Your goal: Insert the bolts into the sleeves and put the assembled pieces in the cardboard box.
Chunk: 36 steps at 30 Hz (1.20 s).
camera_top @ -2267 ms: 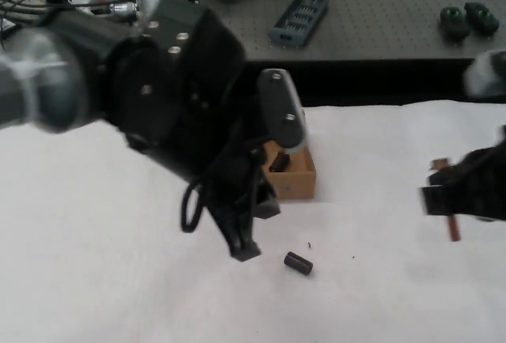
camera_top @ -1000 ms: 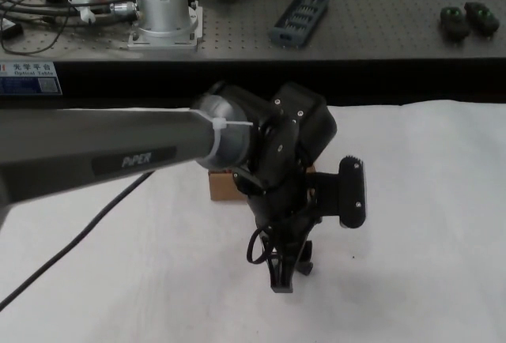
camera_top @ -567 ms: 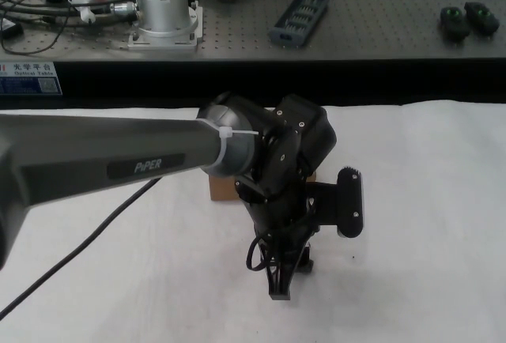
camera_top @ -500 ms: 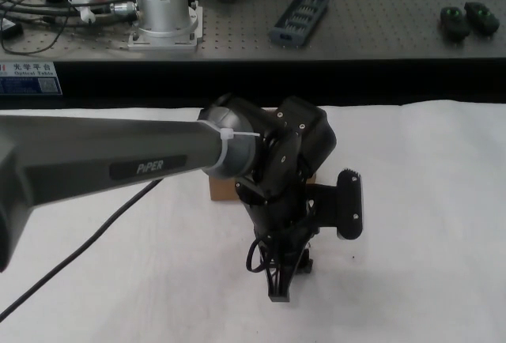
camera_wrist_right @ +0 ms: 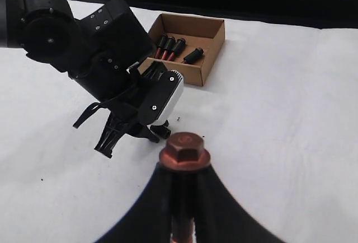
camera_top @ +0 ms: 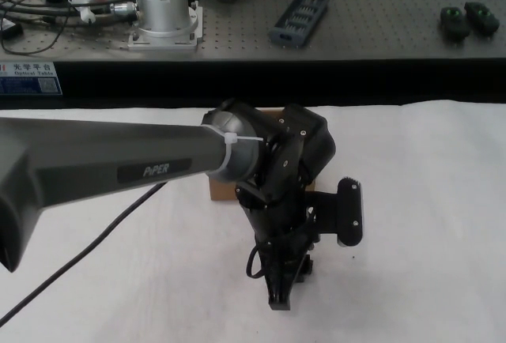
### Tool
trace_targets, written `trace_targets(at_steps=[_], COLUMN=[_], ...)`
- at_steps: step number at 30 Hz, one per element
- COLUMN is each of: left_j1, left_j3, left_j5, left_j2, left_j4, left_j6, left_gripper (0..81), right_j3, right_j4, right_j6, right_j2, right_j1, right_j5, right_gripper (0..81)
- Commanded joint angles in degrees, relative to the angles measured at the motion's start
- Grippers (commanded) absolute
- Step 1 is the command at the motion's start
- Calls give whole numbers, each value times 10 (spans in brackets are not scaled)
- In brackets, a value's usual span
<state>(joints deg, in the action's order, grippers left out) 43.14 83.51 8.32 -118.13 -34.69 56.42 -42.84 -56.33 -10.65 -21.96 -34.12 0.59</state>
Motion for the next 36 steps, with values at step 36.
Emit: trace_targets(at_steps=[36], left_j1=[-39], left_j3=[3], left_j5=[151], left_j2=[275], left_j4=[-13], left_j6=[-399], left_gripper=[6], right_j3=[-25], right_j4=[194], right_j6=[0], right_j2=[-26], right_j1=[3], right_j5=[87], right_gripper=[33])
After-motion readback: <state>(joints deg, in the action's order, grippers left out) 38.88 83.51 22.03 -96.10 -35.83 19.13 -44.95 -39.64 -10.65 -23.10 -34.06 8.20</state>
